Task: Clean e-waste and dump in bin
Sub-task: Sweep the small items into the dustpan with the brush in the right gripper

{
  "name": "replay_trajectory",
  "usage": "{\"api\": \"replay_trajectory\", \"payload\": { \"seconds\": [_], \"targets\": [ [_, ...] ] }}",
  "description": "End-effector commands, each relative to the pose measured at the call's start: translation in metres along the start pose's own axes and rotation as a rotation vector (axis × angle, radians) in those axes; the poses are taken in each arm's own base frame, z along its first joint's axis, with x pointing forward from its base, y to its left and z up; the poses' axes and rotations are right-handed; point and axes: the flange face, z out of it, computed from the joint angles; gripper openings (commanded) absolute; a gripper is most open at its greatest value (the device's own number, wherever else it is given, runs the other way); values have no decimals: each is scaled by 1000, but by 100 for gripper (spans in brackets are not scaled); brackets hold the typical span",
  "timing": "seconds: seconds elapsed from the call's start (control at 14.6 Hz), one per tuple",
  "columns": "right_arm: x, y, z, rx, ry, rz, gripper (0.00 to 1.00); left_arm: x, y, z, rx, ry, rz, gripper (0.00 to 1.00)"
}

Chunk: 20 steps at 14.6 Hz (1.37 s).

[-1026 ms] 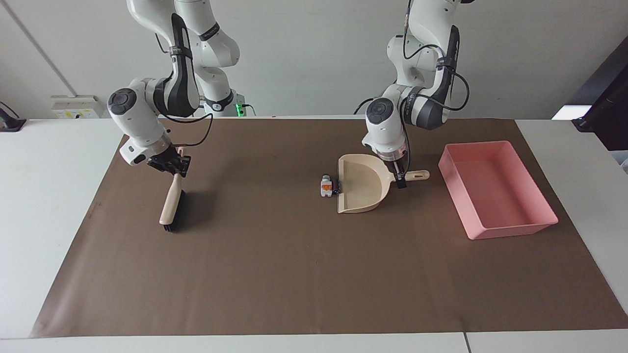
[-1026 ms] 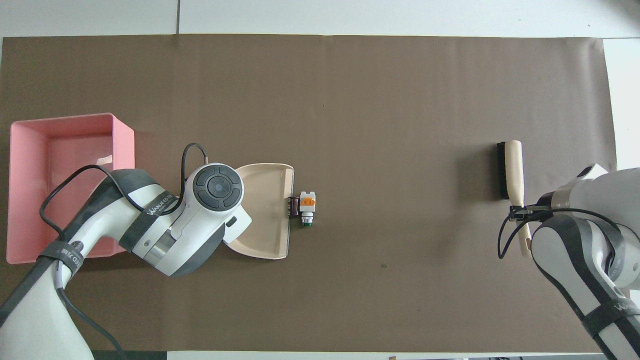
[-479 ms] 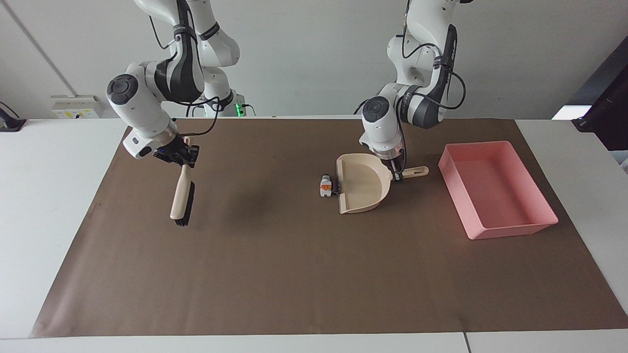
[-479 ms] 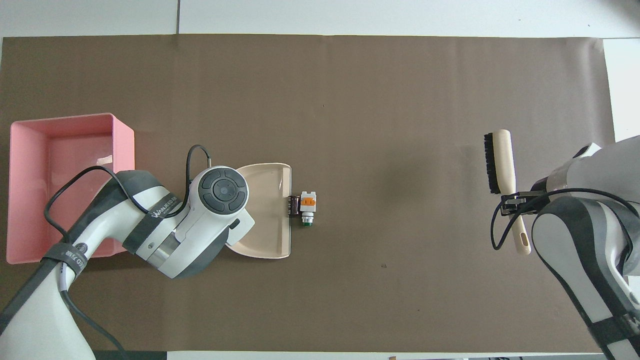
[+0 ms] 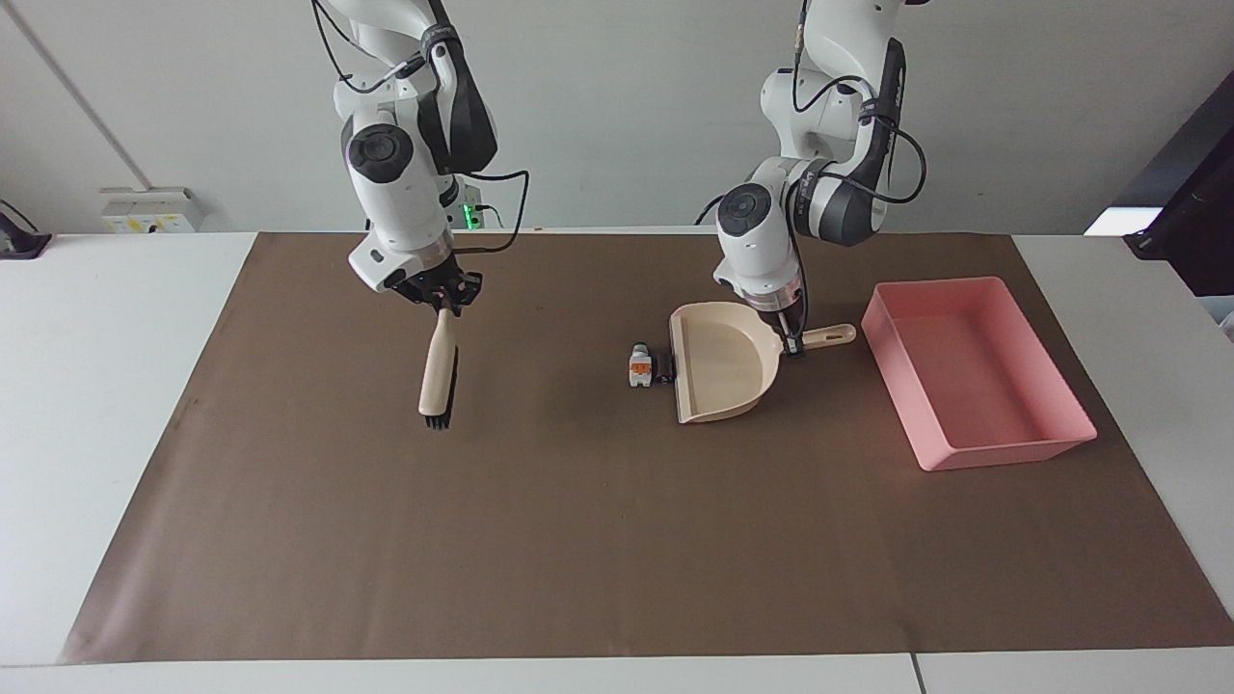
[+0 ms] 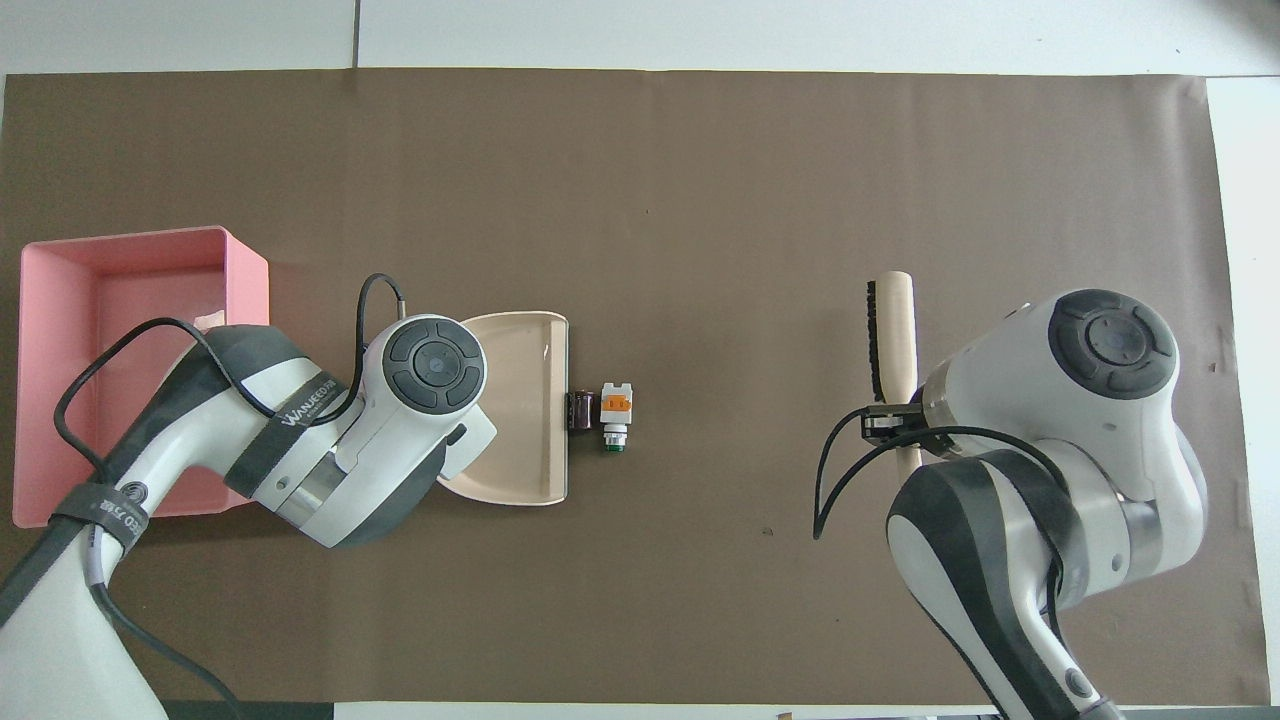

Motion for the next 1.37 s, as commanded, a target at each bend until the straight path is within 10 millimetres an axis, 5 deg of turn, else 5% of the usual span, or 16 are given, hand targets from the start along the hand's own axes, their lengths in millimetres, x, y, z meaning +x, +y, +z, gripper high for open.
{"api": "replay_trajectory", "payload": {
  "seconds": [0.0,0.34,0.89,1.3],
  "targets": [
    [-20,-57,19,4,22,9,0,-16,-4,-3,-2,-19,-7,0],
    [-43,-132,52,23,37,-11,0,-27,-5,8,-8,-53,19,0],
    [-62,-231,97,56,6,-69,0,-12,2,16,-25,-112,63,0],
    [-83,-296,111,318,-4,-10,0,-11,5,17,-32,-125,48,0]
  ]
}}
